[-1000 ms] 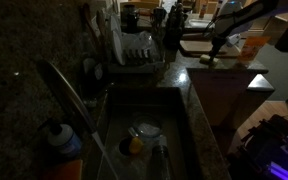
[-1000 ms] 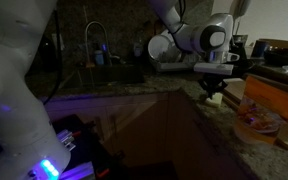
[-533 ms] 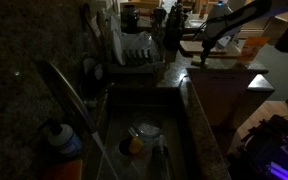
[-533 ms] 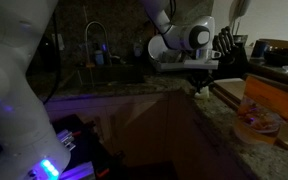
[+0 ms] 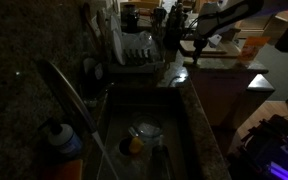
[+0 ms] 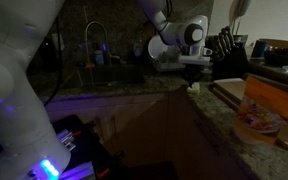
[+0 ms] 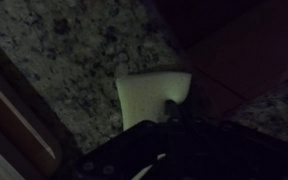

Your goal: Slide the sponge across the countertop.

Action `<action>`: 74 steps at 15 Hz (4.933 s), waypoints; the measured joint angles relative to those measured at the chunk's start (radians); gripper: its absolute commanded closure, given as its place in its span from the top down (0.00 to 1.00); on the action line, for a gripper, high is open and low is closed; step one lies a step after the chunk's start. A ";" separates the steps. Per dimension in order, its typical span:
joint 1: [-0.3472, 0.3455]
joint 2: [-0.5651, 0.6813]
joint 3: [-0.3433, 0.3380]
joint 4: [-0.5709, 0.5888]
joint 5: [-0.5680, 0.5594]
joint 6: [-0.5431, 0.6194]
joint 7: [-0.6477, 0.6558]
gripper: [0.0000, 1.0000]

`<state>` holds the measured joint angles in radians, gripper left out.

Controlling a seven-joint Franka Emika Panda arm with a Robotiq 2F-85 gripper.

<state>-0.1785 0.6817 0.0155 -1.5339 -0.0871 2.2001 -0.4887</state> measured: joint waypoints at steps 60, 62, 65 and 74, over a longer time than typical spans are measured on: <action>-0.110 0.020 -0.164 0.035 0.014 -0.223 0.248 0.01; -0.109 0.021 -0.164 0.036 0.014 -0.236 0.261 0.01; -0.108 0.022 -0.148 0.038 0.018 -0.232 0.250 0.01; -0.019 0.032 -0.022 0.066 0.037 -0.150 0.215 0.01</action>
<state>-0.1976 0.7140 -0.0067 -1.4681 -0.0504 2.0496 -0.2736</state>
